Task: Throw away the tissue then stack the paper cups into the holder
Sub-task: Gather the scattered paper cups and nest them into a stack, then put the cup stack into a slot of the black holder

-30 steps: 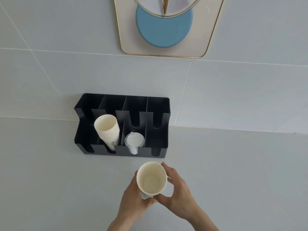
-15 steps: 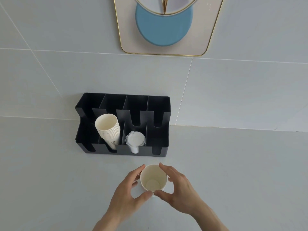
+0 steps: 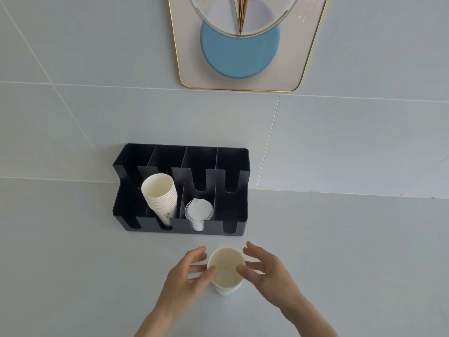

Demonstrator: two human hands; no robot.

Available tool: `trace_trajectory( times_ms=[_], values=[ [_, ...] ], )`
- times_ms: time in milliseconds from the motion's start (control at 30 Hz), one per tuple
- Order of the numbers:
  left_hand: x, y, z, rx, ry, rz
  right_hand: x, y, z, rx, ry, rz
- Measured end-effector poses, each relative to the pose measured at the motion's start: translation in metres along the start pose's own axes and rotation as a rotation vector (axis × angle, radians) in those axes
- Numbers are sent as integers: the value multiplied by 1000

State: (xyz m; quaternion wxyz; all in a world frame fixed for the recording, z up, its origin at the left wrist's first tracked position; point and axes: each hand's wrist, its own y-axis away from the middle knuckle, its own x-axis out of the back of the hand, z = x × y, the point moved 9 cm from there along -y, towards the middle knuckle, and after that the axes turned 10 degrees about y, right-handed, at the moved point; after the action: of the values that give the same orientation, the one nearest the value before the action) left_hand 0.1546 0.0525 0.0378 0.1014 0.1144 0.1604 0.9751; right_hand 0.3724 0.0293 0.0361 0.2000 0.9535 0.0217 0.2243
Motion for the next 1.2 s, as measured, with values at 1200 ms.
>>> trace_trajectory(
  times_ms=[1200],
  values=[
    [128, -57, 153, 90, 239, -3, 18, -41, -215, 28, 49, 92]
  ],
)
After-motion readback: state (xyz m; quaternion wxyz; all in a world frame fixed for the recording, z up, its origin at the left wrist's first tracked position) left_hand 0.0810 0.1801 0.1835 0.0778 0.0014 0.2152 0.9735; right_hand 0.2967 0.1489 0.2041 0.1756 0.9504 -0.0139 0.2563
